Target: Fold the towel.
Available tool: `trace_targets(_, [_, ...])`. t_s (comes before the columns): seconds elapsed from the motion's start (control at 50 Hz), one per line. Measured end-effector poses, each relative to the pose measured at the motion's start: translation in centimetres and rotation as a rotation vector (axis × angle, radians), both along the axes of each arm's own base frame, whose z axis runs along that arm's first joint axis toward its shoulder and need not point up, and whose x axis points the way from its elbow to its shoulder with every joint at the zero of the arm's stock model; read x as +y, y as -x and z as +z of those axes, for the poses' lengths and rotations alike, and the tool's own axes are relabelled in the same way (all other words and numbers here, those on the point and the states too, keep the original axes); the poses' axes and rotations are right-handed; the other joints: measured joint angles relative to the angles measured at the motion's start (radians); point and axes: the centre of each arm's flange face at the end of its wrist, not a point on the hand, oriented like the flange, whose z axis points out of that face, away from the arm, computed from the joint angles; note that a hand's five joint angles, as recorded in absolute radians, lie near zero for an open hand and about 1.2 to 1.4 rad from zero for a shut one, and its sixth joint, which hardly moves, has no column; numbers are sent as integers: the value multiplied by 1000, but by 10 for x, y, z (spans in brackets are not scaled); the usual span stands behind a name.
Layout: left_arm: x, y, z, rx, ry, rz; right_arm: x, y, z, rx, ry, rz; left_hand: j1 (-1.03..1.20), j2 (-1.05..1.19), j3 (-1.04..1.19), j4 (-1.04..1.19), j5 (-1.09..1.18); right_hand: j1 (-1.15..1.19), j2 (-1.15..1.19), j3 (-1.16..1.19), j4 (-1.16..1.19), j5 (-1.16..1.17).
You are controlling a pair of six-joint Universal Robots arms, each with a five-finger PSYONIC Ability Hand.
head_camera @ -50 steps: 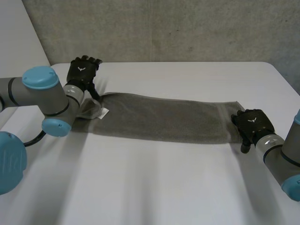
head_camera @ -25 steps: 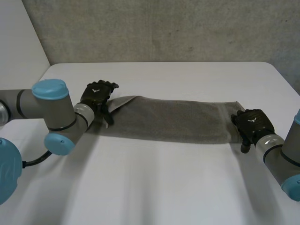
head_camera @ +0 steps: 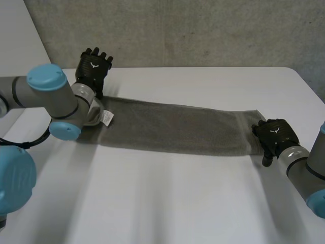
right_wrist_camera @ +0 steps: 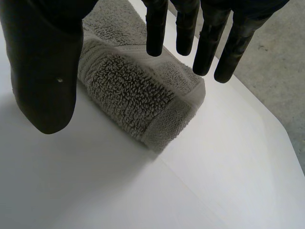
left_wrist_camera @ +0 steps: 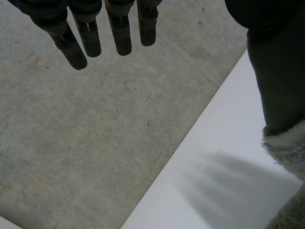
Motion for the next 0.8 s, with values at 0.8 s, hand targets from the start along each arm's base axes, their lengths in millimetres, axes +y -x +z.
trace_targets(0.8, [53, -4, -56, 319, -497, -59, 4, -4, -2, 8, -6, 17, -2, 0, -3, 0, -2, 0, 0, 0, 0, -1])
